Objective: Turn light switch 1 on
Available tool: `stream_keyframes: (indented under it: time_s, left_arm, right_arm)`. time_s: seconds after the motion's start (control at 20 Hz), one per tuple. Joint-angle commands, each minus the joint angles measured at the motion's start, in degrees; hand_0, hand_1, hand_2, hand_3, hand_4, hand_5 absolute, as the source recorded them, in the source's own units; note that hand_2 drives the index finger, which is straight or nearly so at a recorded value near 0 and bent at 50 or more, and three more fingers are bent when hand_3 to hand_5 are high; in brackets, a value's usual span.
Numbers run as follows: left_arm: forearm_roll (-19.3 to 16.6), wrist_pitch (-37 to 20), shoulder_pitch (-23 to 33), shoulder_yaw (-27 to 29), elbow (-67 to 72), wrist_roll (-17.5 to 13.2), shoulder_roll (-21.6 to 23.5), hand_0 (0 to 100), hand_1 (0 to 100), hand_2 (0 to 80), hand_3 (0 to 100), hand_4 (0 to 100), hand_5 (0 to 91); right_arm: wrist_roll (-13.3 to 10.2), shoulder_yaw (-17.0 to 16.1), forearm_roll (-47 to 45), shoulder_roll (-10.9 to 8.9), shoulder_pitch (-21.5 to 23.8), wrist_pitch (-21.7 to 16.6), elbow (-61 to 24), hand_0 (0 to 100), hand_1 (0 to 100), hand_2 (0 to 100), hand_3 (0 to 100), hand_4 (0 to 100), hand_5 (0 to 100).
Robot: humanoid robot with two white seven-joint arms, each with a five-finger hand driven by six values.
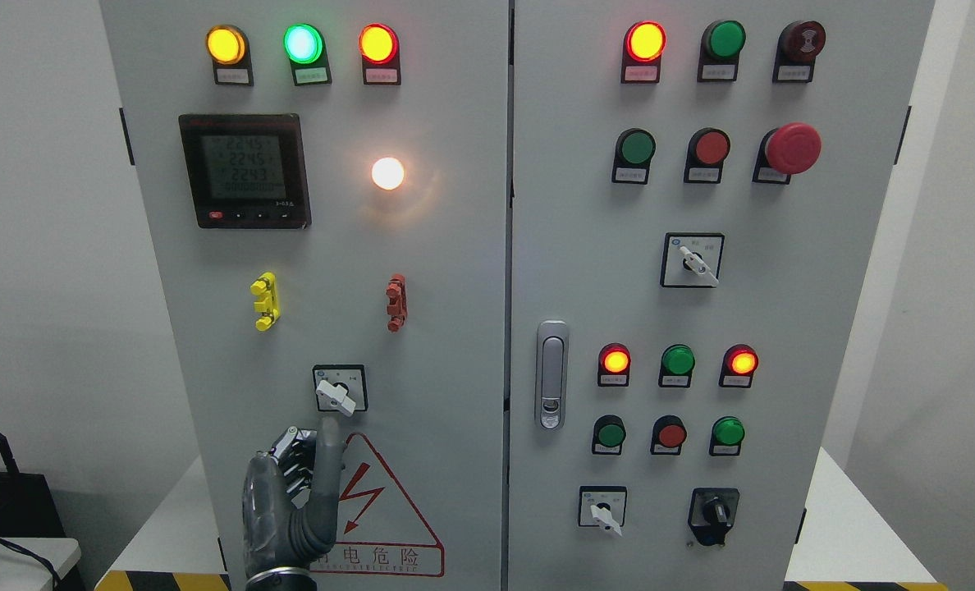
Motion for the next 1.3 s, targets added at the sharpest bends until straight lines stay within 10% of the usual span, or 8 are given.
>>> stream_keyframes:
  time_s: [0.0, 0.45, 0.9, 1.25]
  left_arm:
    - [0.18, -12.67, 10.43, 14.48, 1.97, -9.19, 2.48, 17, 14, 51.4, 81, 83, 70.6]
    - [3.78, -21.32, 17.47, 42.26, 16.73, -21.34, 4.07, 12, 7, 31.3, 57, 65, 41.8]
    - [3.79, -21.58, 23.45, 56.86, 40.01, -21.35, 6.53, 29, 0, 17.0, 39, 45, 16.6]
    - [3.26, -22.37, 26.18, 56.70, 63.47, -21.35, 8.90, 36, 1, 6.5, 26, 33, 8.6]
  right_arm:
    - [-0.01, 0.00, -0.97, 0.00, 0.00, -0.01, 0.00, 12, 39, 0, 0, 0, 0]
    - [-0.01, 0.00, -0.97, 0.00, 0.00, 0.08, 0.00, 12, 39, 0, 0, 0, 0]
    - [-0.01, 0.00, -0.97, 0.00, 0.00, -0.01, 0.00, 12, 39, 0, 0, 0, 0]
    - [-0.01, 0.00, -1.05, 0.00, 0.00, -0.01, 0.00, 12, 39, 0, 0, 0, 0]
